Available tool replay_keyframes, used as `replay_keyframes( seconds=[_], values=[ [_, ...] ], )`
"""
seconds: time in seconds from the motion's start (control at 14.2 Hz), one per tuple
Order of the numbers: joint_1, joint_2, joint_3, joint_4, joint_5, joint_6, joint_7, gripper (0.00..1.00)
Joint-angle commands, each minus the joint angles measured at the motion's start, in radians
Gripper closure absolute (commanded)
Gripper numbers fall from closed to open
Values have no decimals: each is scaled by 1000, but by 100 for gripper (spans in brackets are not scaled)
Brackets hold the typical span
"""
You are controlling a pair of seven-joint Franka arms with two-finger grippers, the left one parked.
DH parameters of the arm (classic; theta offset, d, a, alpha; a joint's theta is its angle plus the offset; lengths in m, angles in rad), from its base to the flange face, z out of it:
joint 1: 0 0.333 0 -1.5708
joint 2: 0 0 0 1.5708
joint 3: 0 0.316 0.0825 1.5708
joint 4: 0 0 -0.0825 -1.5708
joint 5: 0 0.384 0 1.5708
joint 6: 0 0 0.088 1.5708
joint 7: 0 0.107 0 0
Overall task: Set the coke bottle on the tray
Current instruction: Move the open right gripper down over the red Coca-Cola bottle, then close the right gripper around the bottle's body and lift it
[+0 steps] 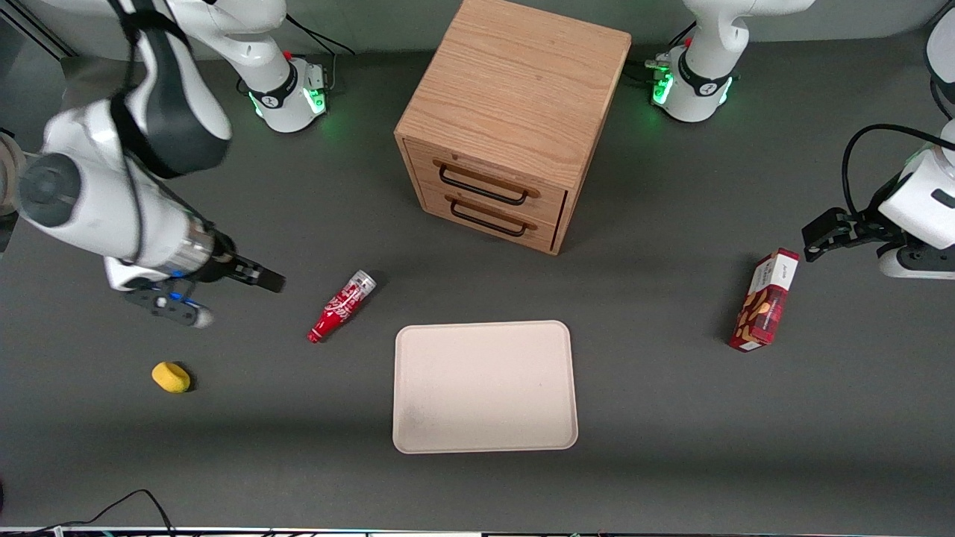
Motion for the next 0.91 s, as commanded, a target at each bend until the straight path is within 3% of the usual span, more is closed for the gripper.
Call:
replay_keyframes(
  seconds=[0.0,0.14,0.42,0.84],
  values=[
    [41,81,20,-27,-104,84,242,0],
    [41,116,42,-87,-115,164,364,0],
    [22,136,39,-276,-121,407,406,0],
    [14,277,19,-291,-150,548,487,0]
  ],
)
